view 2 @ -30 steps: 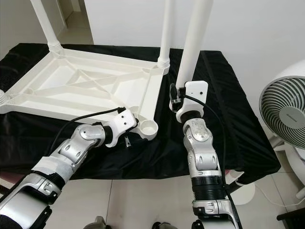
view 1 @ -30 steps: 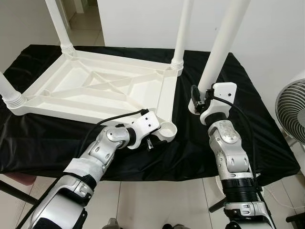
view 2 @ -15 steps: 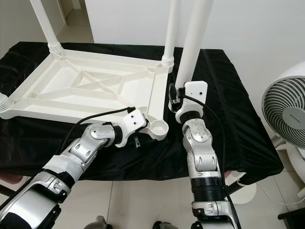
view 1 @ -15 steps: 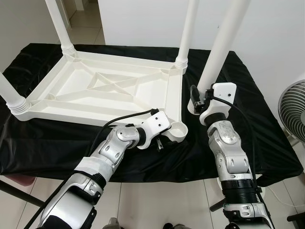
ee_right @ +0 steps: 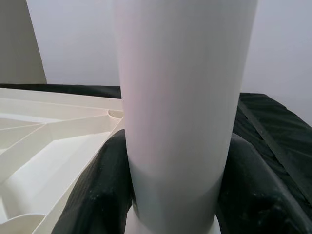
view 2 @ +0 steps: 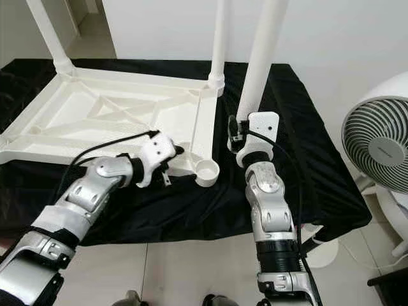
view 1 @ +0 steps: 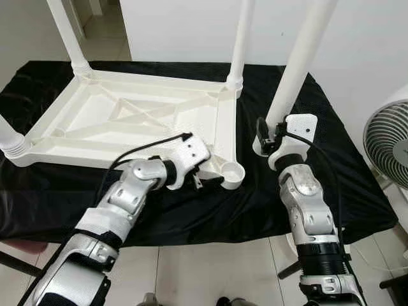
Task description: Building children table
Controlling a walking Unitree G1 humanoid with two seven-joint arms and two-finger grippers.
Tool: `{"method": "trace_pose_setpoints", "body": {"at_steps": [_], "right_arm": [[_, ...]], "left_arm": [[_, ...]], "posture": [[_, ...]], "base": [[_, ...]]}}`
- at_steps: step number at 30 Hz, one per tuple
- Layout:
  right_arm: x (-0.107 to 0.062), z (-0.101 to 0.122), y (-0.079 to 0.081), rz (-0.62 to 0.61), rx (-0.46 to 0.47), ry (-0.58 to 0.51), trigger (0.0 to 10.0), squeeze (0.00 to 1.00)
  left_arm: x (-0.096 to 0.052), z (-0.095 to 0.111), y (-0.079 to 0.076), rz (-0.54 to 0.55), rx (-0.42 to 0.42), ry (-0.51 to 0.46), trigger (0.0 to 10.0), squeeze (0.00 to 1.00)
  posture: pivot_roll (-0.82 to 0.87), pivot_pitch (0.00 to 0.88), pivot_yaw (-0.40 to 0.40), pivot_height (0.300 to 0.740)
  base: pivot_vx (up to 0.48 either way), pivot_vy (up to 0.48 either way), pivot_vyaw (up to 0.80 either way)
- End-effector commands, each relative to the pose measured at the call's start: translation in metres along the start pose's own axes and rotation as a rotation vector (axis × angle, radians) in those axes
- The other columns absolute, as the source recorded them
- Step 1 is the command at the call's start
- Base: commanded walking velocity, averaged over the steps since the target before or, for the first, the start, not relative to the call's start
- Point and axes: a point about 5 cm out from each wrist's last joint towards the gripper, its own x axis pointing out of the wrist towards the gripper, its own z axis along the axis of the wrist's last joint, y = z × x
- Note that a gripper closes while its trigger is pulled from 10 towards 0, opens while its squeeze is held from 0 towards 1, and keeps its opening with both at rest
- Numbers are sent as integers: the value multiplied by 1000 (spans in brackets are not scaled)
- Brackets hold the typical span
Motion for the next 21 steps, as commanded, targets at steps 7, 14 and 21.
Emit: {"method": "trace_pose_setpoints", "body": {"at_steps": [7, 14, 21], "right_arm": [[4, 6, 7, 37, 7, -15, 10000, 0], [4, 4, 10, 30, 22, 0, 10000, 0], [4, 2, 17, 54, 41, 17, 10000, 0]], "left_arm": [[-19, 19, 24, 123, -31, -58, 10000, 0], [-23, 24, 28, 237, -124, -132, 10000, 0], [-23, 20, 26, 344, -195, -144, 10000, 0]], "posture": [[81, 116, -1, 740], [87, 113, -6, 740], [92, 102, -17, 740]], "base": [[0, 0, 0], [0, 0, 0], [0, 0, 0]]}}
